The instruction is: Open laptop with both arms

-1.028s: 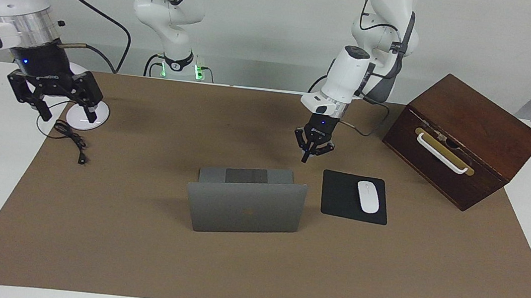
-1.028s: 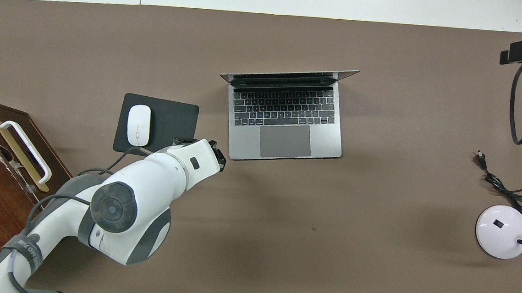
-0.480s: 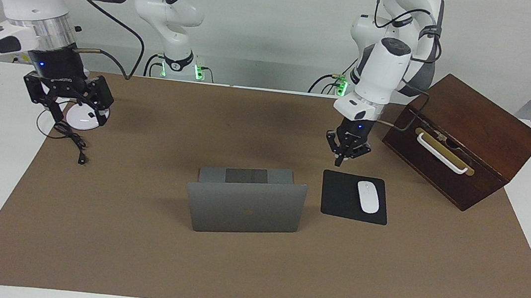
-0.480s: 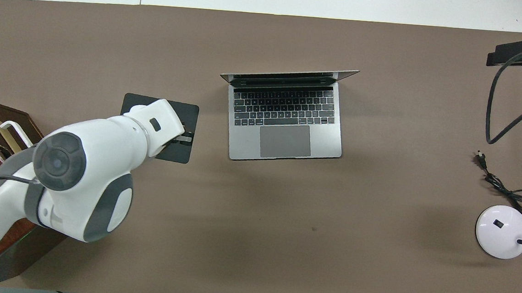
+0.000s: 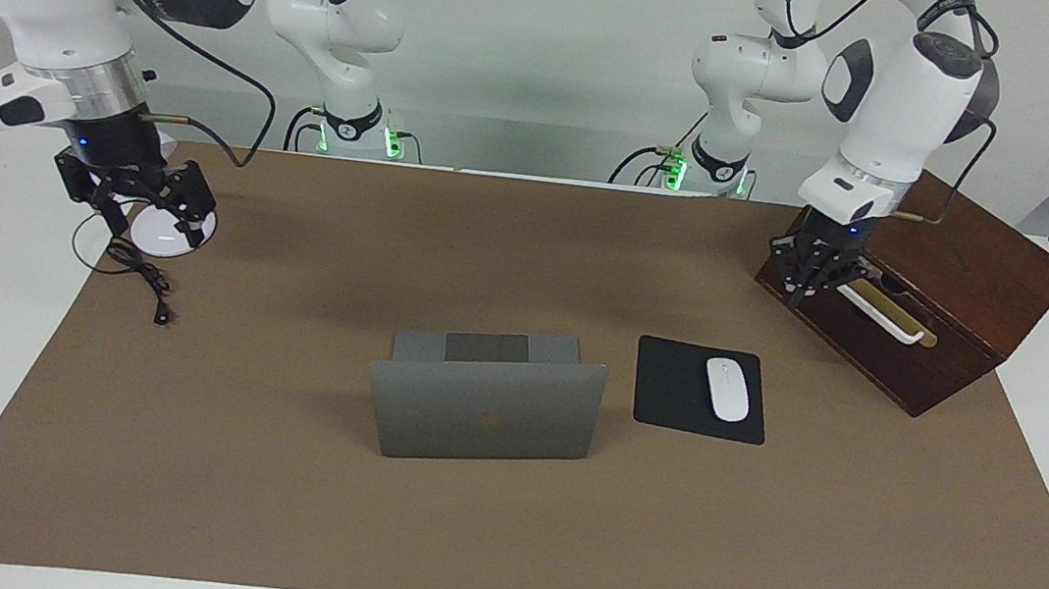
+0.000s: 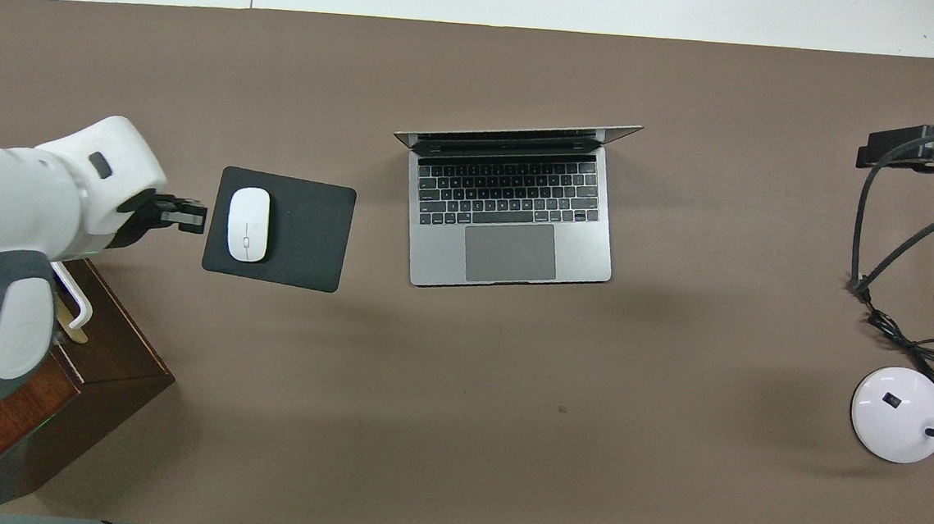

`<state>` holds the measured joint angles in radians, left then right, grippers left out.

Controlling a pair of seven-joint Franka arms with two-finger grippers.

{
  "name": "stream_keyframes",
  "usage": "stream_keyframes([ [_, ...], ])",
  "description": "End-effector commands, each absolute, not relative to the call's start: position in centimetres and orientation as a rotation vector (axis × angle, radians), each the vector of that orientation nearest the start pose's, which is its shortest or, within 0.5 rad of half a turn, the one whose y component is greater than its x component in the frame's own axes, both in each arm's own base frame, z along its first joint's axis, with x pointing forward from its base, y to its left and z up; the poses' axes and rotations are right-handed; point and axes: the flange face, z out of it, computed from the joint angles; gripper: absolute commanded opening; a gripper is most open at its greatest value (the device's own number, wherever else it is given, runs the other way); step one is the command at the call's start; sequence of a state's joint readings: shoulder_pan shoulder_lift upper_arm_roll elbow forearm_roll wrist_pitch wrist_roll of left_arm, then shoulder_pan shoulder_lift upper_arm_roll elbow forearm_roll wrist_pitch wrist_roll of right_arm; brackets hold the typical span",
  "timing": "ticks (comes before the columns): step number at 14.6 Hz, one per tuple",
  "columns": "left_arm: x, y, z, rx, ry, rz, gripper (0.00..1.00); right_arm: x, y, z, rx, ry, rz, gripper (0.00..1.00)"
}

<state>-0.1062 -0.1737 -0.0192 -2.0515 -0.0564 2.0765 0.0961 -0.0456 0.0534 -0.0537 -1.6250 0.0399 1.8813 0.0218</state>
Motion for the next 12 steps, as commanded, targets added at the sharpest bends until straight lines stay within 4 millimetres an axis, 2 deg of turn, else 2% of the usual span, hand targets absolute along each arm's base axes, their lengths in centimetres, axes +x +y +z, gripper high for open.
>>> stream_keyframes([
  [1,52.0,-4.5,57.1,-3.161,0.3,-0.251,0.0,58.7,-5.3,60.3,-3.104,0.18,-0.324,1.0],
  [5,52.0,-1.7,60.5,-3.167,0.221,-0.159,0.0,58.6,-5.0,60.2,-3.104,0.18,-0.3,1.0],
  [6,52.4,-1.3,61.2,-3.173,0.204,-0.126,0.3,58.6,-5.2,60.2,-3.103,0.185,-0.296,1.0],
  [7,52.6,-0.6,62.1,-3.177,0.185,-0.104,0.7,58.6,-5.2,60.4,-3.104,0.184,-0.303,1.0],
  [8,52.6,-0.4,63.4,-3.172,0.178,-0.111,0.96,58.6,-5.2,60.4,-3.104,0.184,-0.3,1.0],
  [9,52.5,0.2,63.7,-3.138,0.171,-0.107,1.0,58.5,-5.2,60.4,-3.105,0.182,-0.291,1.0],
  [11,52.5,0.7,63.8,-3.068,0.173,-0.098,1.0,58.4,-5.3,61.3,-3.118,0.176,-0.284,1.0],
  [12,52.4,1.0,64.0,-3.06,0.175,-0.097,1.0,58.1,-5.4,61.1,-3.124,0.177,-0.241,1.0],
])
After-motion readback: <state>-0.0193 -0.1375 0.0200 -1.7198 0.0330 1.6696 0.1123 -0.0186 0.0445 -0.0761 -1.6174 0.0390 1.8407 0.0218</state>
